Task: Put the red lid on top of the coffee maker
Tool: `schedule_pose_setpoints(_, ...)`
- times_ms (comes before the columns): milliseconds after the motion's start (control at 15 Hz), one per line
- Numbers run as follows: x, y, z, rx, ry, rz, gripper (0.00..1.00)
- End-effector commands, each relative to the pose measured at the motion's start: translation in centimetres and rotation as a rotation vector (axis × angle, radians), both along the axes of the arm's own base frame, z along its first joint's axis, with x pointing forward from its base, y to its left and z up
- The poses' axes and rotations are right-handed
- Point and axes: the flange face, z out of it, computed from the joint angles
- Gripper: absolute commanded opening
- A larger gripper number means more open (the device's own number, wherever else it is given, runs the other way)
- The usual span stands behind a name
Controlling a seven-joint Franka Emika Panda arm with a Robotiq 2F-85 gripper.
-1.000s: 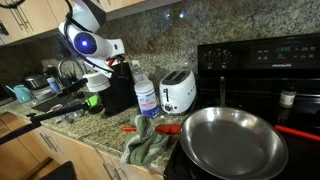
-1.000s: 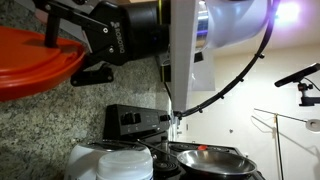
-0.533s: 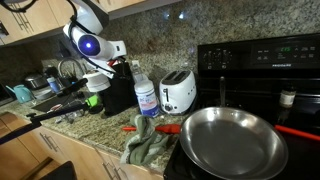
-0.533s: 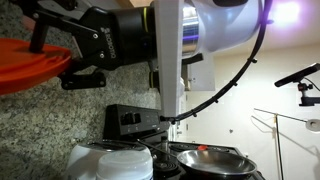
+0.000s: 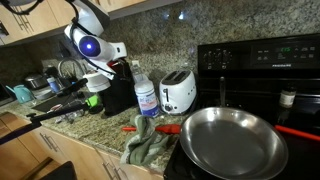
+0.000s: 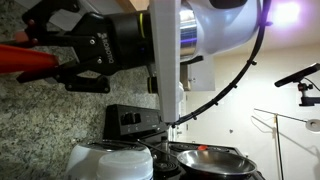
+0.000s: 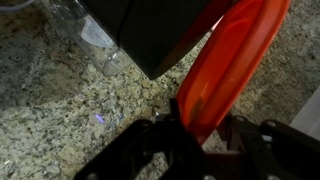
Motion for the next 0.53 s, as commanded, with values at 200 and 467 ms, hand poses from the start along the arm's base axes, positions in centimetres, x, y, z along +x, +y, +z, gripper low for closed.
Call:
schedule_pose_setpoints(200, 0.27, 0.23, -0.02, -0.044, 0.001, -0.031, 0.93)
schedule_pose_setpoints(467, 0.14, 0.38, -0.20, -0.055, 0.002, -0.030, 1.00)
